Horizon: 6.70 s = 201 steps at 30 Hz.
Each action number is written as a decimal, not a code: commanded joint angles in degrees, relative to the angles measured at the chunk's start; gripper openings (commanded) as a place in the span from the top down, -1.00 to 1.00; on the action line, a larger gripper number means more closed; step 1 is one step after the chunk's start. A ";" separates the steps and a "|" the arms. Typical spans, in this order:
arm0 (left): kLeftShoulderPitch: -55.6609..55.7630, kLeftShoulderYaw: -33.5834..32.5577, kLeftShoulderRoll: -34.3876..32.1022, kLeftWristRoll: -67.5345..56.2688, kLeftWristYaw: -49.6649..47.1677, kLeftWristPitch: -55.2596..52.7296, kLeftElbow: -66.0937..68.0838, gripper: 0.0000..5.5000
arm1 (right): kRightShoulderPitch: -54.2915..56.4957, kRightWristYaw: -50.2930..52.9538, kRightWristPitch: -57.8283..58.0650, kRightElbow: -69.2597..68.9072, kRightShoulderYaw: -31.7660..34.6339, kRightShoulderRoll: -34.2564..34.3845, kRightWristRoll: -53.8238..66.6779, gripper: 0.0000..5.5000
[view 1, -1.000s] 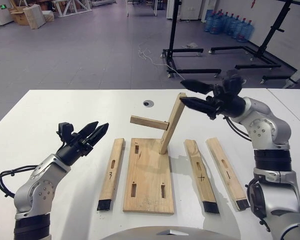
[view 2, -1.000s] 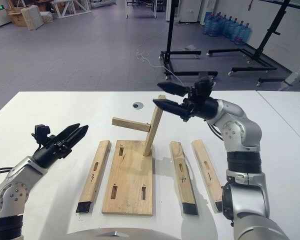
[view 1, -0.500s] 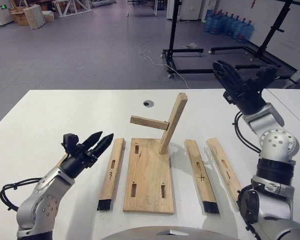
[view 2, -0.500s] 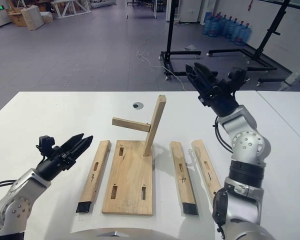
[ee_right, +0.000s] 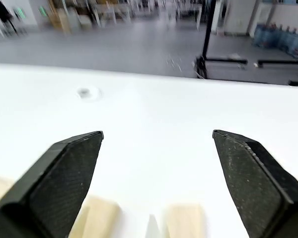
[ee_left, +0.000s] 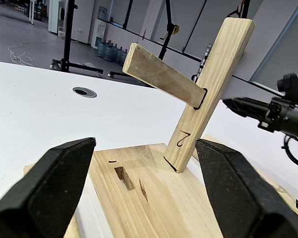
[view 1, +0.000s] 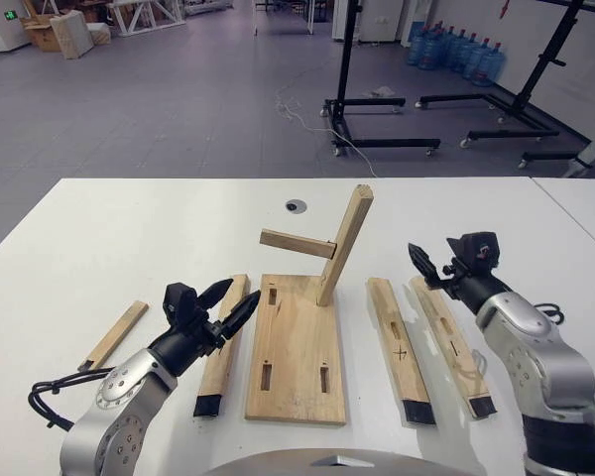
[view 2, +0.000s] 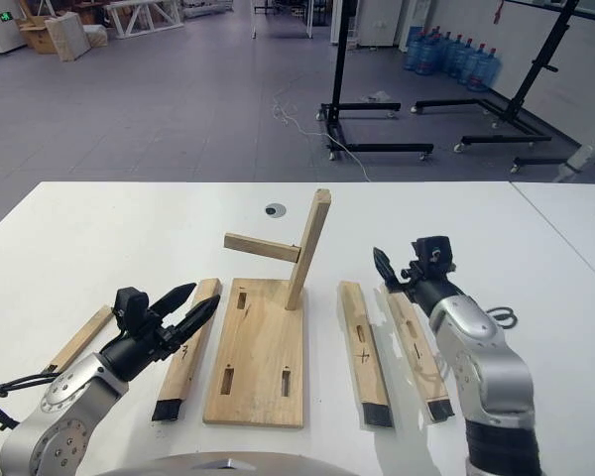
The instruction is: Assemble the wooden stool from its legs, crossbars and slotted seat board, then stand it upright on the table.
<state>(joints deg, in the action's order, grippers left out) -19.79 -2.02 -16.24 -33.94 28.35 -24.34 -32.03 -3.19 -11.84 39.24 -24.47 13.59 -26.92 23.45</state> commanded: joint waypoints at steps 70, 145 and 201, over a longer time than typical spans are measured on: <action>11.61 -5.51 -9.46 -29.89 16.64 -9.93 1.64 -0.34 | 14.94 -56.35 -3.32 7.50 -23.03 2.95 23.63 0.26; 5.14 6.15 -6.41 -15.34 20.99 1.44 1.50 0.25 | 31.57 -66.31 -0.34 19.05 -25.19 -0.98 14.84 0.27; 36.55 -5.36 -11.96 -1.64 46.18 16.84 42.89 0.27 | 45.03 -50.38 -14.37 32.16 -10.91 -3.94 9.26 -0.34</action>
<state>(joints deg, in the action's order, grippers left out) 15.92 -8.55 -28.36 -36.65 73.80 -8.01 10.47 40.24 -61.29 25.37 7.13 3.74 -30.46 33.91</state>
